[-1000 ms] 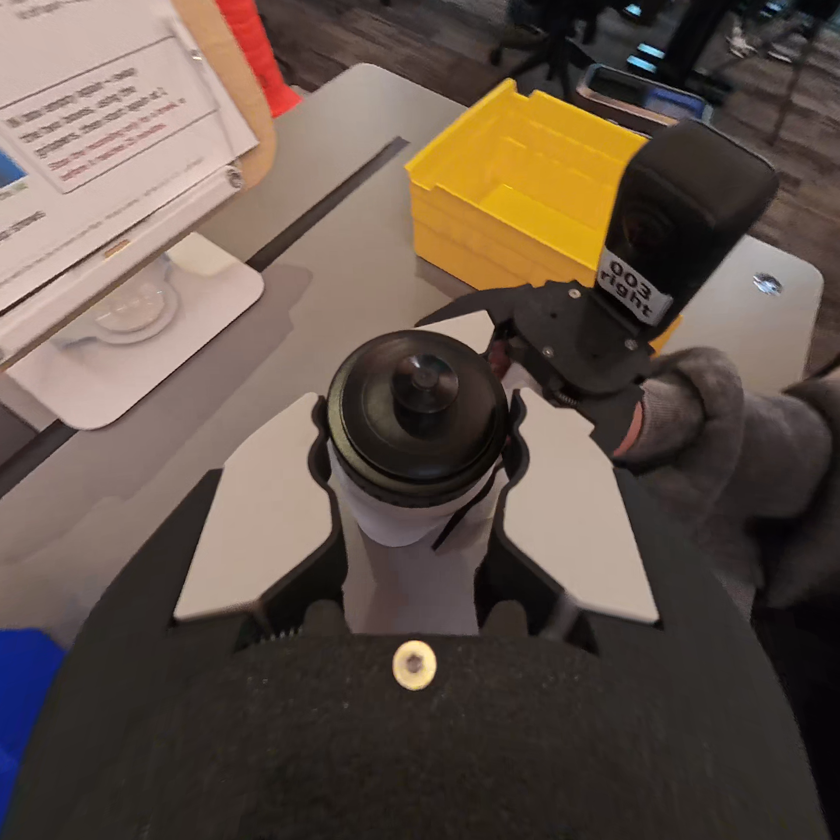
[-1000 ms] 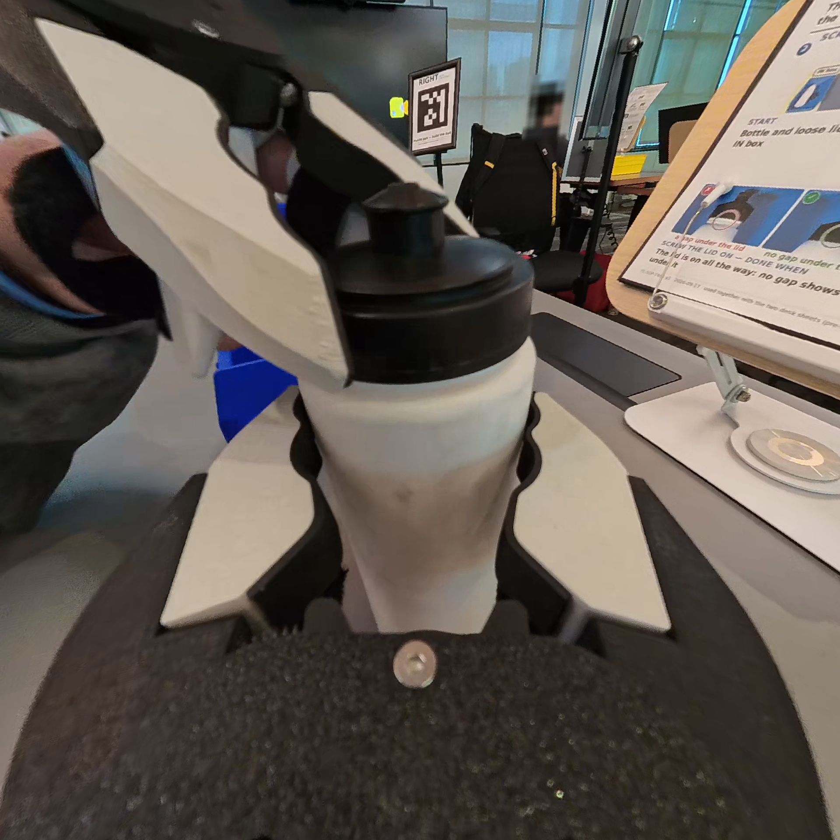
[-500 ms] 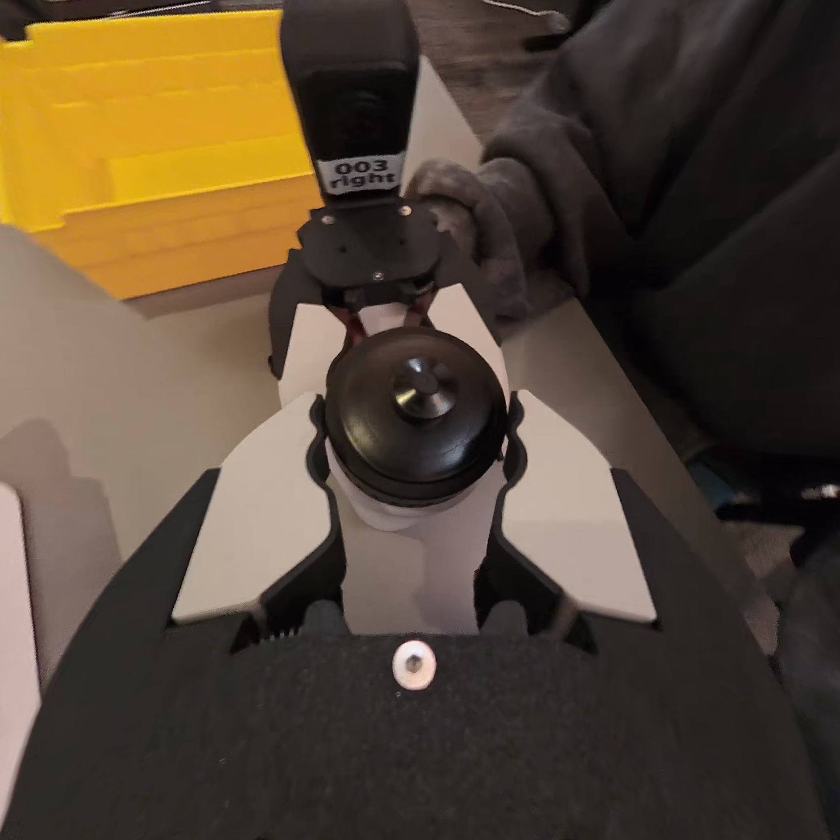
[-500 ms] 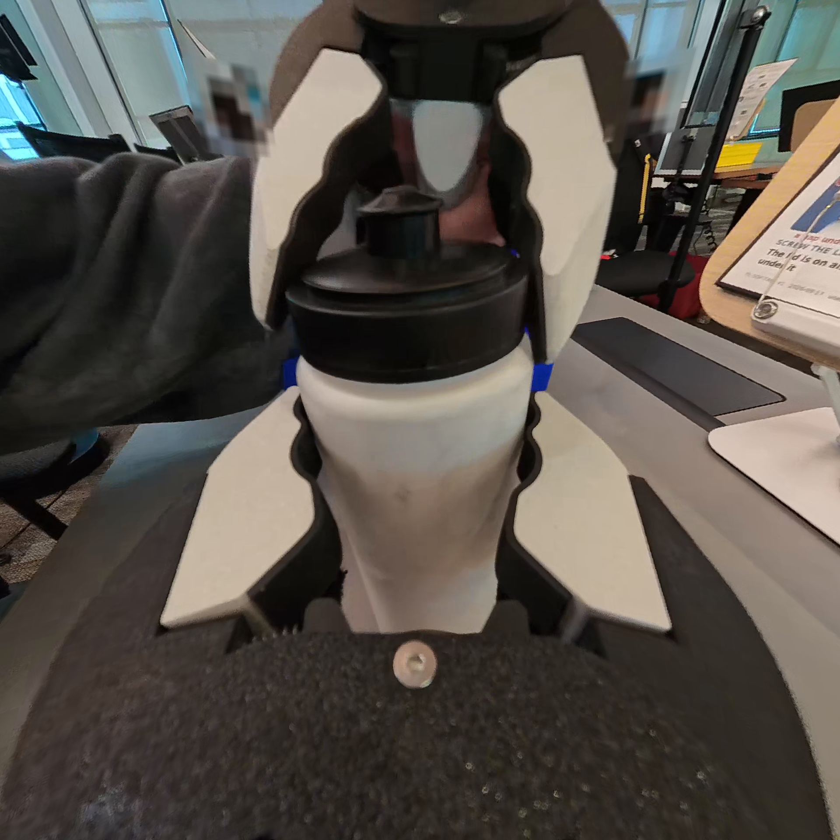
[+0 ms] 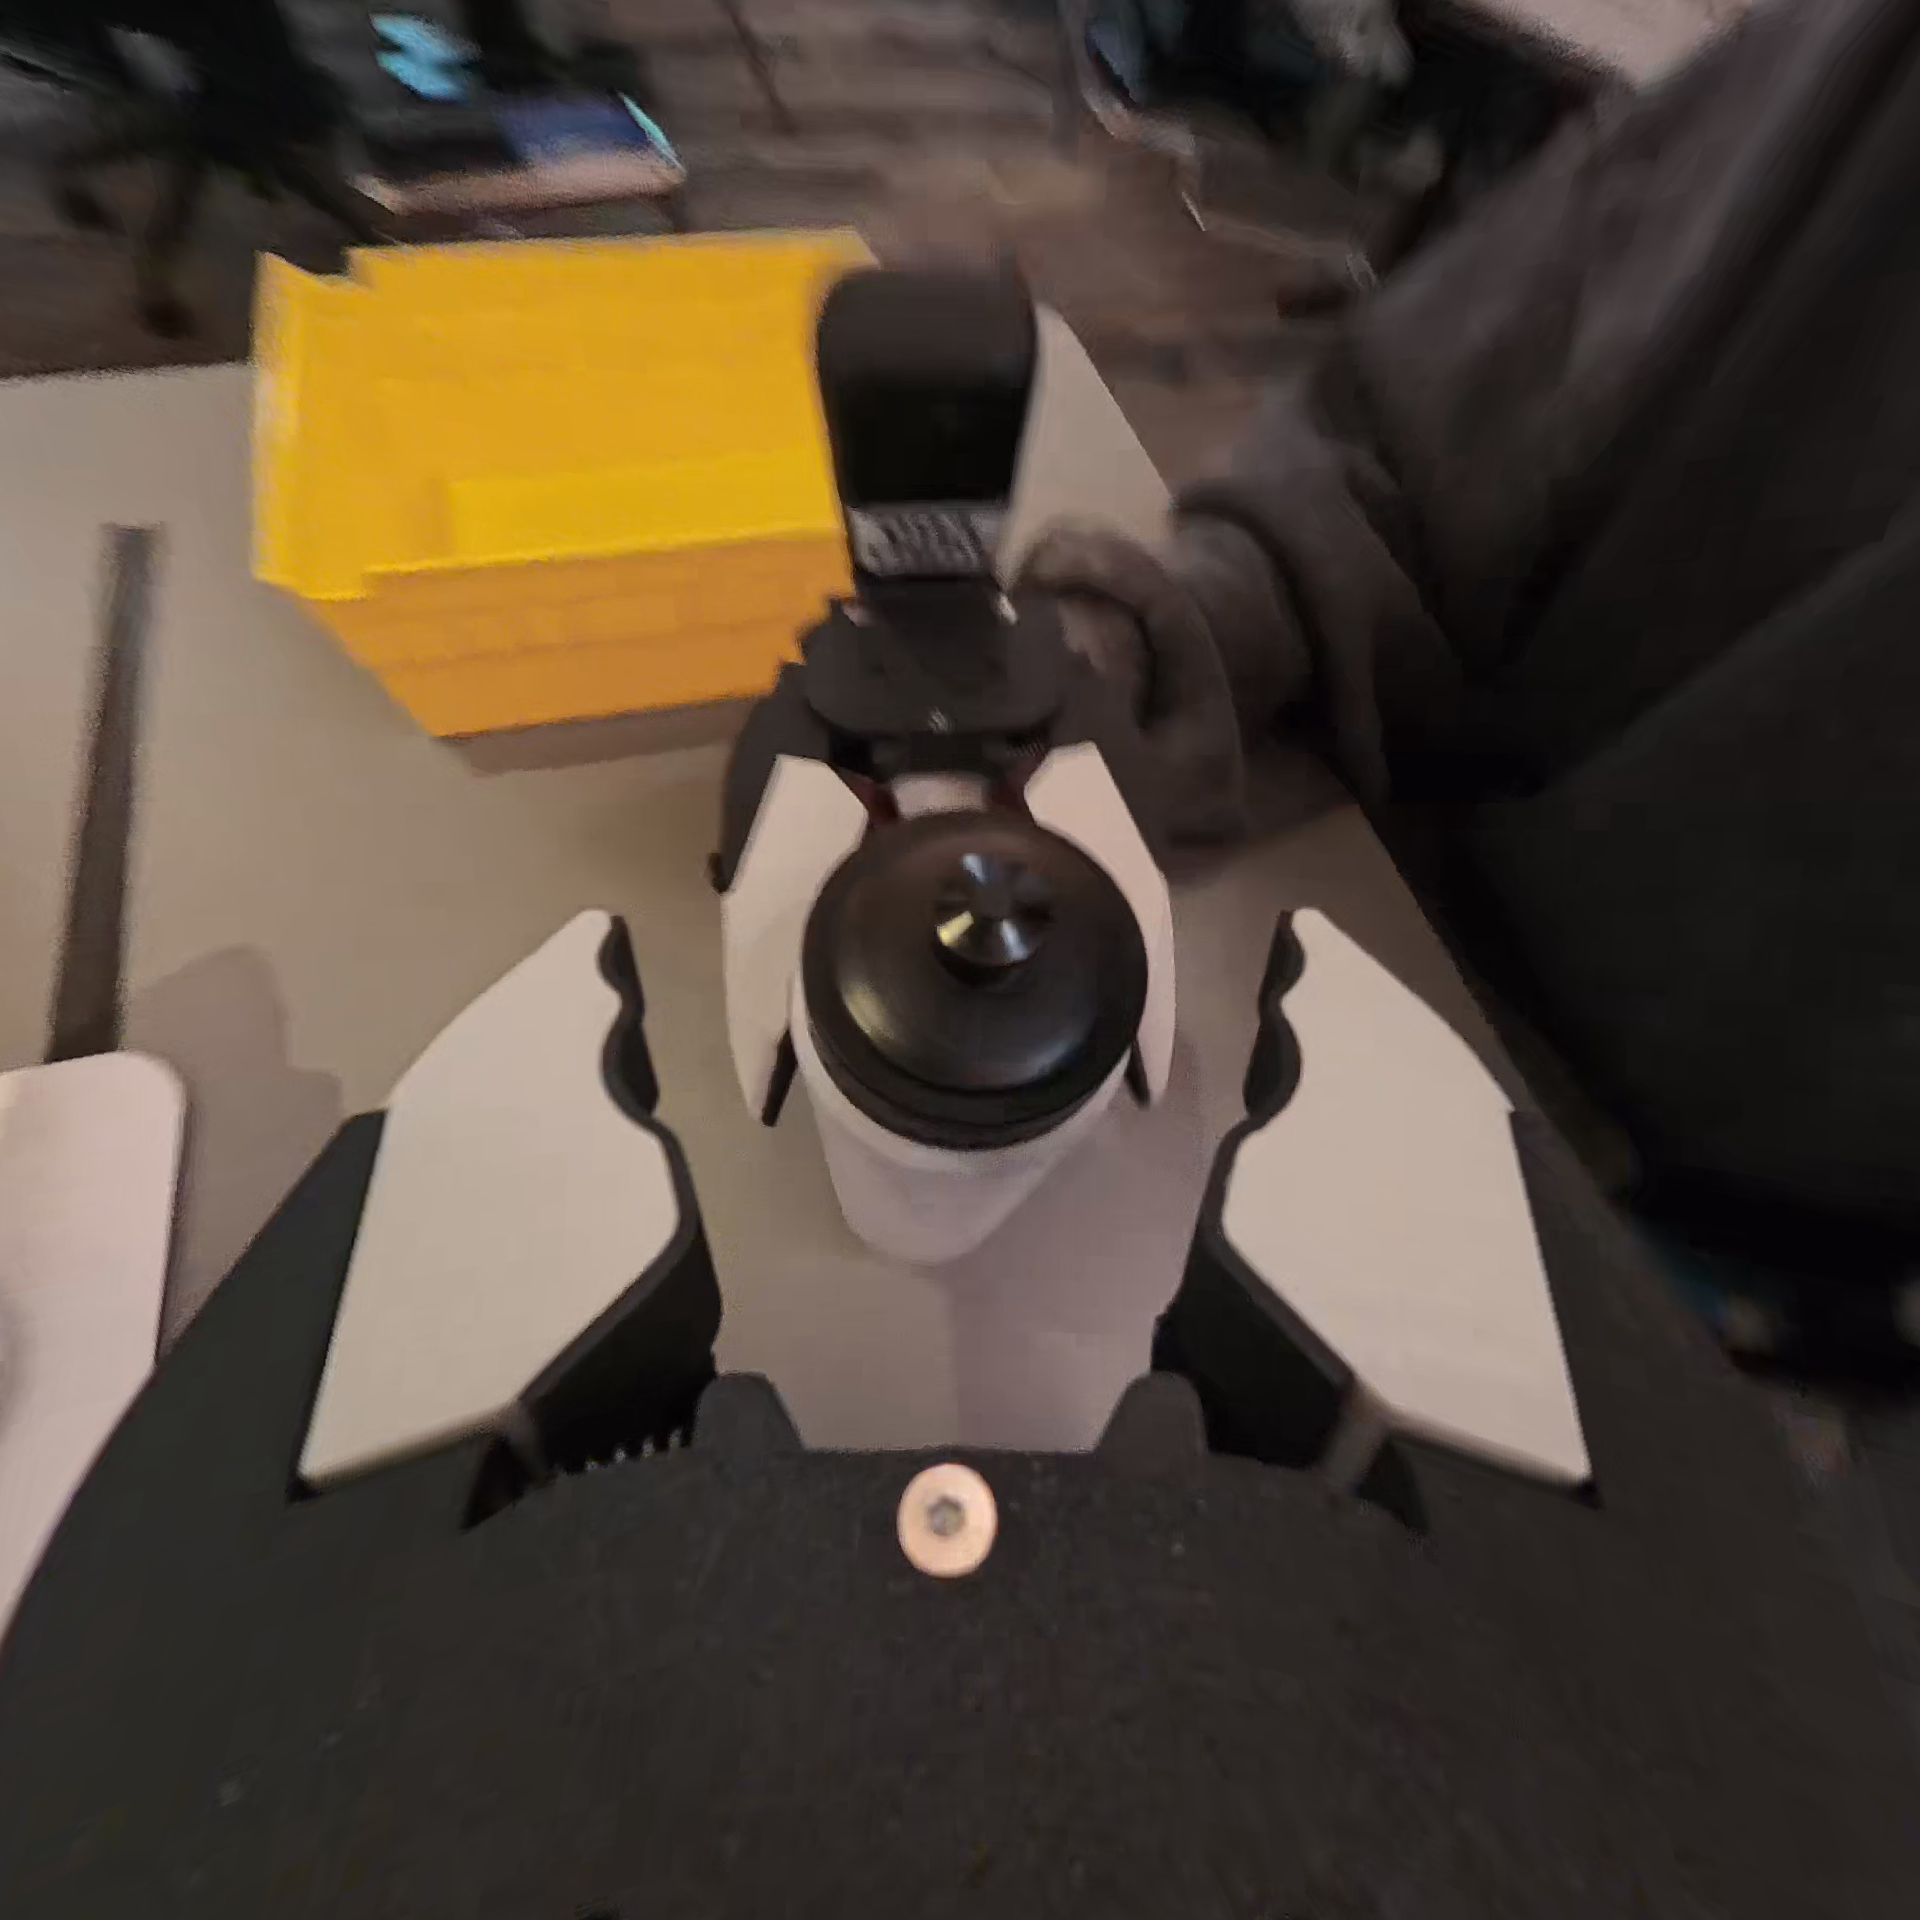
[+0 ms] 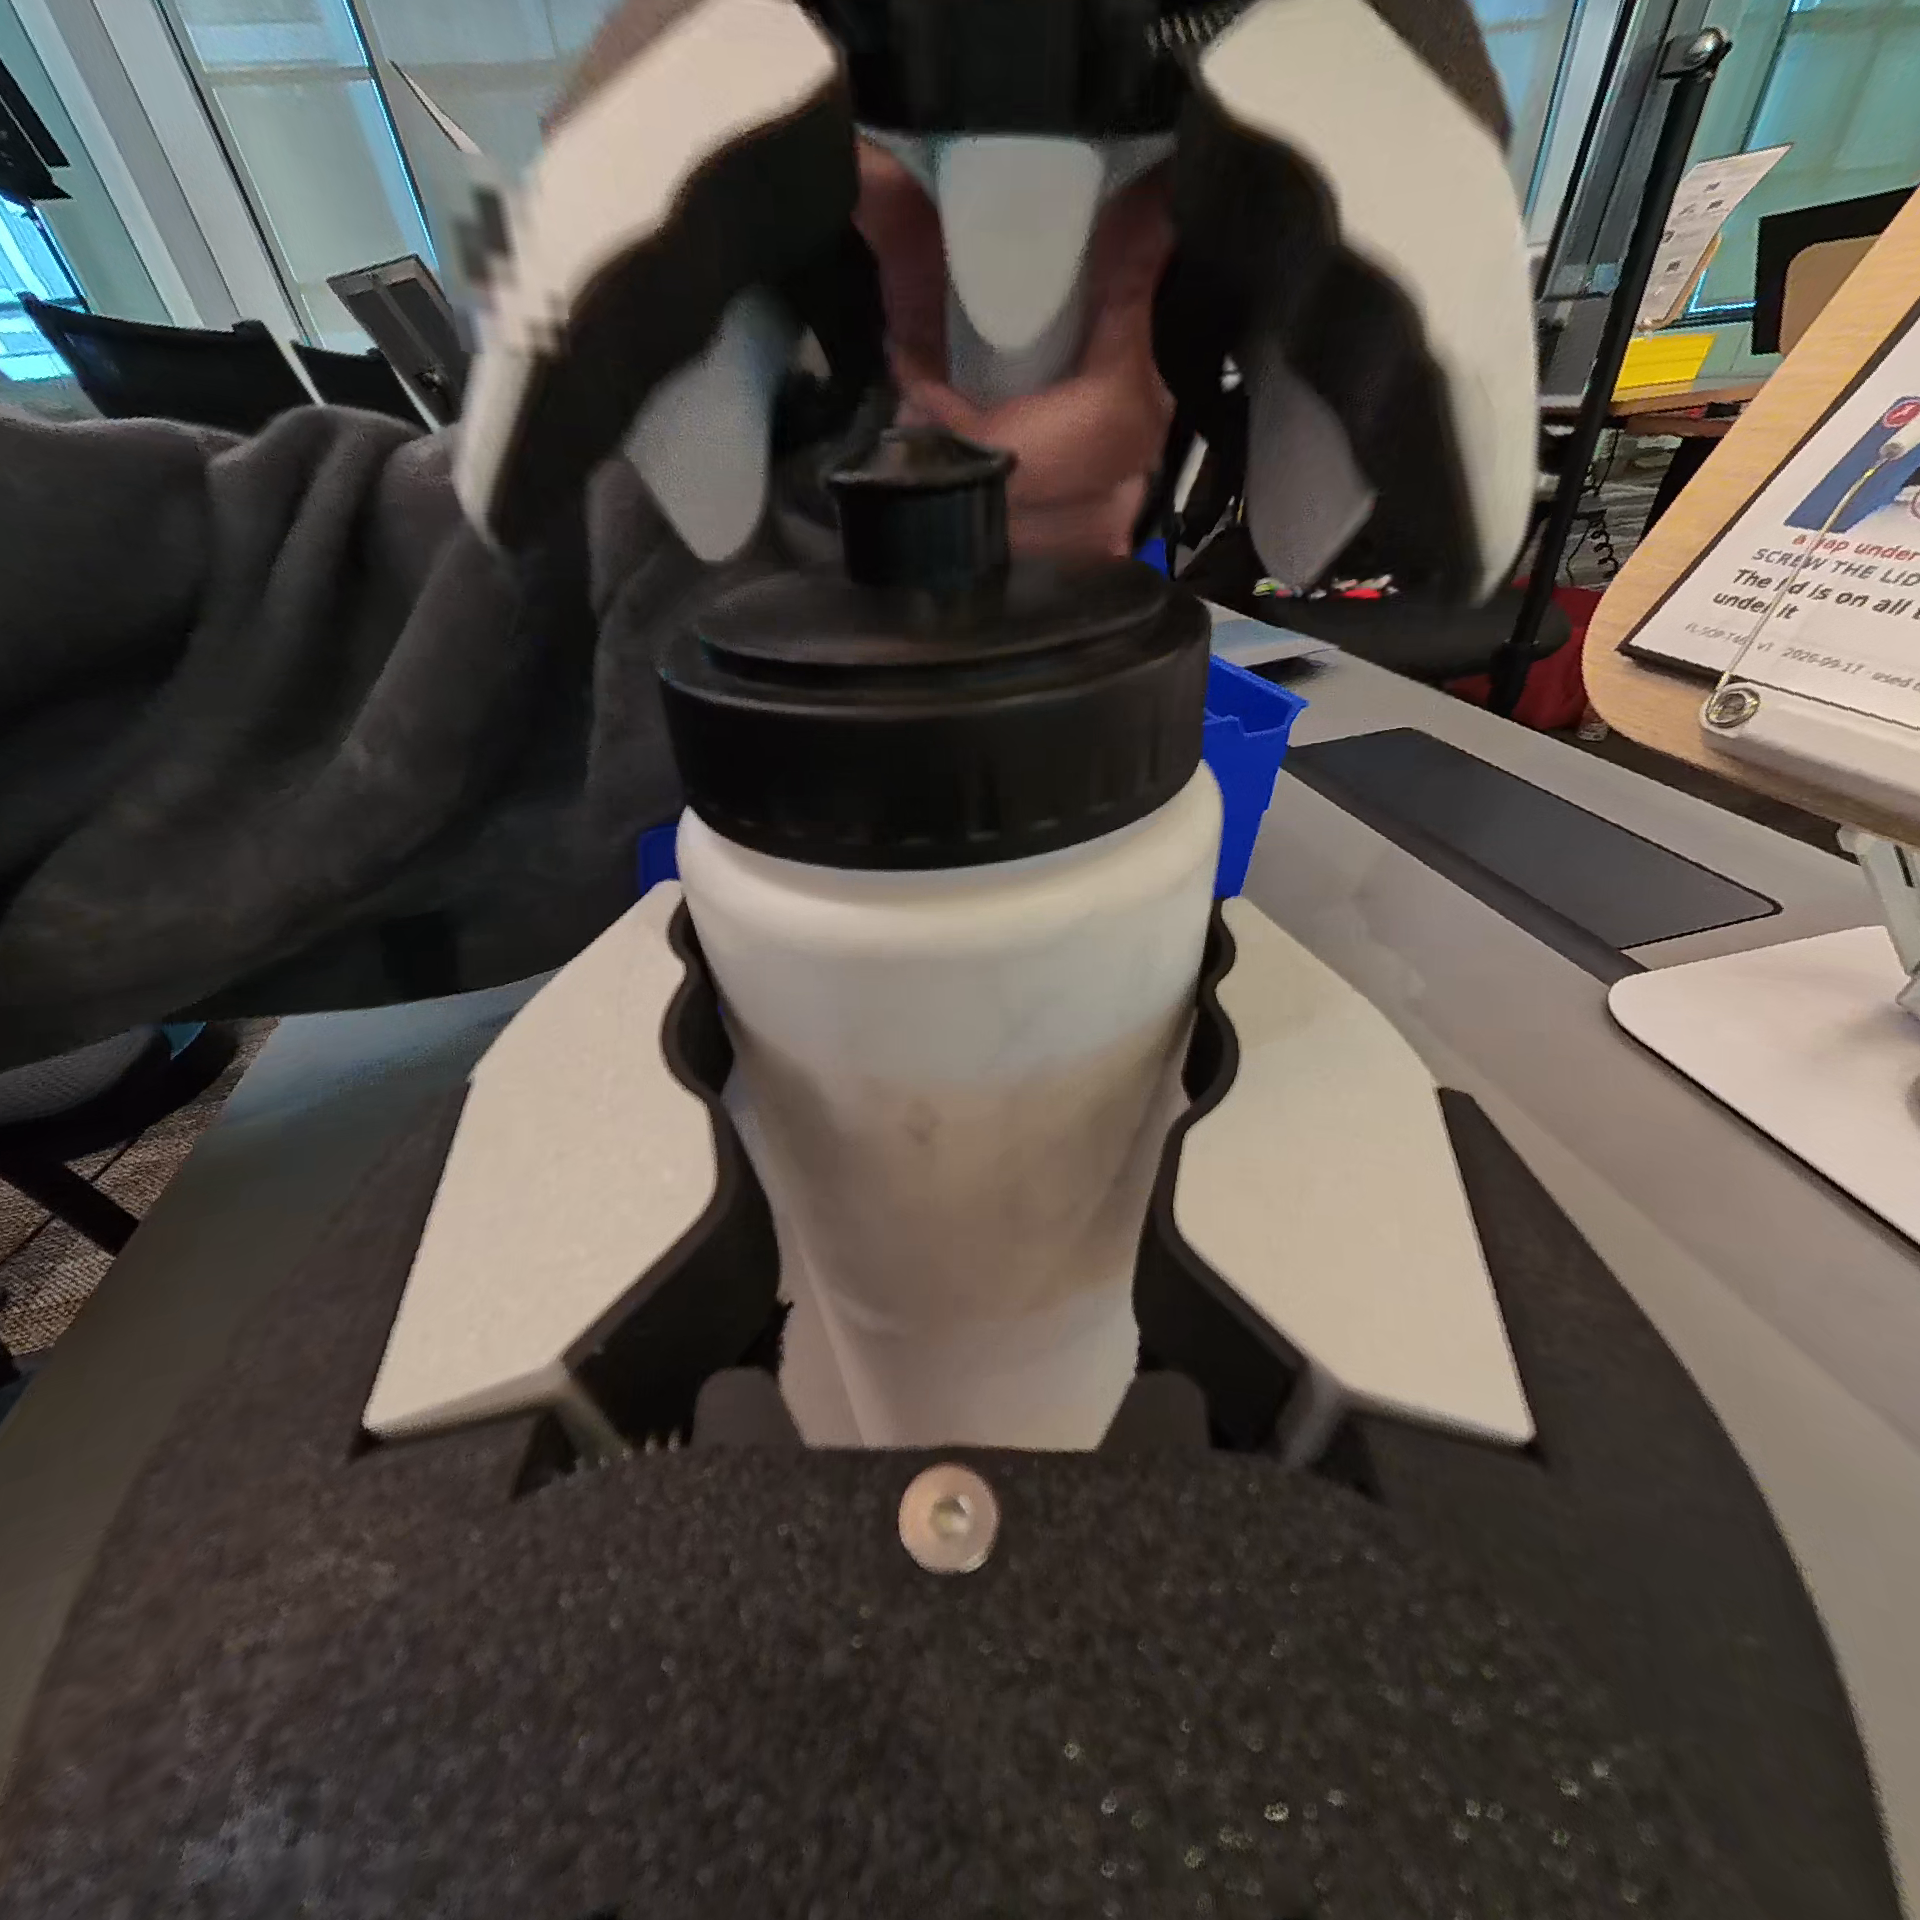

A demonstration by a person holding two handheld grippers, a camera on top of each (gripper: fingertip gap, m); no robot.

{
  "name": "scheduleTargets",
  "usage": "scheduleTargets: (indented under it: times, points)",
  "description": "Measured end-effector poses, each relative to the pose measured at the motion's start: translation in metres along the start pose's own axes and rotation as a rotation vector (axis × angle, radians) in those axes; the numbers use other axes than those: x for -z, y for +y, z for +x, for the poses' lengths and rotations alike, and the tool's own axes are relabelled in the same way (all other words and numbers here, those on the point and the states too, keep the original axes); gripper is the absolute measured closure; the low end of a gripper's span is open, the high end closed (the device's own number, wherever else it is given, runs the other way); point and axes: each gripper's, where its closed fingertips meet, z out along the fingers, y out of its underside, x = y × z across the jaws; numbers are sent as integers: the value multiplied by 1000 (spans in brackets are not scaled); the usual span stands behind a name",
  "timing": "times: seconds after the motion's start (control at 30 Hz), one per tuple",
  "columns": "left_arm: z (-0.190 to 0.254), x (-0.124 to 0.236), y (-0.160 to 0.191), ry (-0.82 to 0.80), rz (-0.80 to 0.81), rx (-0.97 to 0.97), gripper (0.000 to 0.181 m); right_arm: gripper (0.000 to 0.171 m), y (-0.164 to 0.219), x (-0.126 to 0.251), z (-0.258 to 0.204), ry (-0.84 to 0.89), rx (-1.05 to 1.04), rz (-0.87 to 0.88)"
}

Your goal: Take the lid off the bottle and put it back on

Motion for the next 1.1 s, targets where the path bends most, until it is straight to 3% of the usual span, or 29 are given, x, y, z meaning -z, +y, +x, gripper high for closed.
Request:
scheduleTargets:
  times: [0.1,0.17,0.37,0.47,0.57,0.63,0.77,1.1]
  points:
    - [-11,16,-24,-250,214,203,70,84,1,-1,0,14,15,-3]
    - [-22,24,-21,-472,285,363,71,84,0,-2,0,22,14,1]
    - [-15,23,11,-1056,263,505,78,84,-1,-2,4,29,2,30]
    - [-10,7,14,-1149,241,553,75,83,-1,-1,7,30,-18,47]
    - [-14,-2,11,-1176,257,626,78,84,0,-1,6,34,-8,32]
    - [-19,-4,18,-1194,217,672,103,84,0,-2,6,44,1,23]
    - [-19,-8,20,-1110,174,673,106,84,1,-1,6,60,10,6]
    - [-1,-11,24,-579,-78,393,106,84,1,-5,0,54,43,-13]
